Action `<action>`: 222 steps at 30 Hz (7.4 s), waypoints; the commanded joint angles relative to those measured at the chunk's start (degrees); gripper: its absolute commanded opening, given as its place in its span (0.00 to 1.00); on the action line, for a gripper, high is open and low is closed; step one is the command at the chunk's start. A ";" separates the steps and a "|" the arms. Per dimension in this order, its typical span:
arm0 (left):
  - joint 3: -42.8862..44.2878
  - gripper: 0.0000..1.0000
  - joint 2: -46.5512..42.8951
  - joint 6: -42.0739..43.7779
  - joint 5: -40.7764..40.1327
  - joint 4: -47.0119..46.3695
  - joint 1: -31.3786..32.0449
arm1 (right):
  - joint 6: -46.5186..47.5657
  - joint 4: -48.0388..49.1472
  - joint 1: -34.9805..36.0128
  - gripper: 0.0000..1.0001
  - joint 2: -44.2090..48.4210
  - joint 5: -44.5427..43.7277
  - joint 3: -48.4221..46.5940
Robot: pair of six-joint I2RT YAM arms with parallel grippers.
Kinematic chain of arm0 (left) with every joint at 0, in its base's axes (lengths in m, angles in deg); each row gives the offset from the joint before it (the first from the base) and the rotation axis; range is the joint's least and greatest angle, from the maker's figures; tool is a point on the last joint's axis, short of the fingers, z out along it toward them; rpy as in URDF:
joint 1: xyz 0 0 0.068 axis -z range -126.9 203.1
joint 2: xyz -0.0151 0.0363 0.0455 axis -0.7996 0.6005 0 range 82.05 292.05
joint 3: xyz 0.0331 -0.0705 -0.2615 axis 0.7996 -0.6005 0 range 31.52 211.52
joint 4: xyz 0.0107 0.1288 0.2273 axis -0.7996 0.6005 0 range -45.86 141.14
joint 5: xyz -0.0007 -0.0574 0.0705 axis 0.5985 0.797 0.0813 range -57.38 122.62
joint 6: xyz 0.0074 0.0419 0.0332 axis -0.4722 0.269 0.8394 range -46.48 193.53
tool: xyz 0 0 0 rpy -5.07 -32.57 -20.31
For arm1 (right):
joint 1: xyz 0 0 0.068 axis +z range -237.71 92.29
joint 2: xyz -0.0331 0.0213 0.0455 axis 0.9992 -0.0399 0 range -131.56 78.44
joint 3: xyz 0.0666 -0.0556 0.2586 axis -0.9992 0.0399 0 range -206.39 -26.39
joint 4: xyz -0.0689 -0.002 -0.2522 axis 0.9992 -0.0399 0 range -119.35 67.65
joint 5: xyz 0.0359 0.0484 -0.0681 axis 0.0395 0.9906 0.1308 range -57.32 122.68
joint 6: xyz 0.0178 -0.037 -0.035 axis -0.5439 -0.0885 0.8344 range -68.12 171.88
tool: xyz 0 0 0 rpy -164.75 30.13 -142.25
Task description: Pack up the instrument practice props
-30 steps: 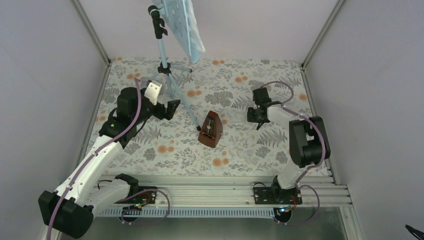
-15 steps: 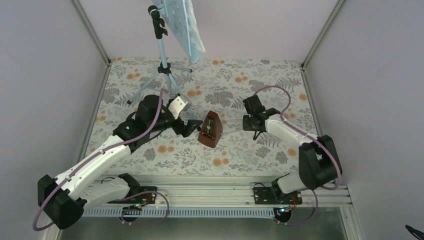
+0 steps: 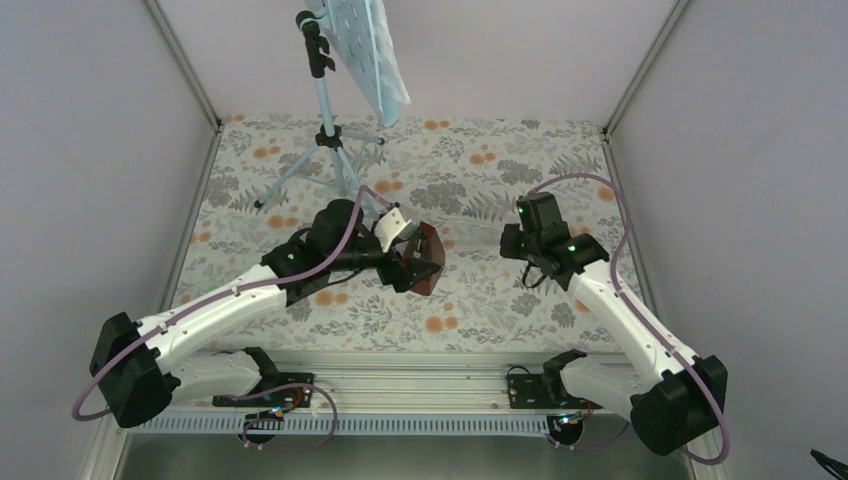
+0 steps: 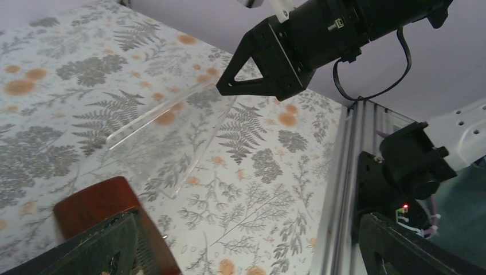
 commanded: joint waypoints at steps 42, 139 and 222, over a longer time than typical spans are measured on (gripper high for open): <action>-9.17 0.27 -0.99 -40.38 6.70 -26.09 -7.76 | 9.61 17.67 5.19 0.04 8.06 26.44 -0.66; -11.46 0.02 -7.20 -86.36 33.52 -76.26 -15.50 | 15.12 111.81 22.40 0.89 -7.32 68.68 -1.64; 3.88 0.69 23.83 -17.85 -34.77 -9.13 5.53 | 11.38 22.00 22.93 0.49 21.33 -5.07 11.47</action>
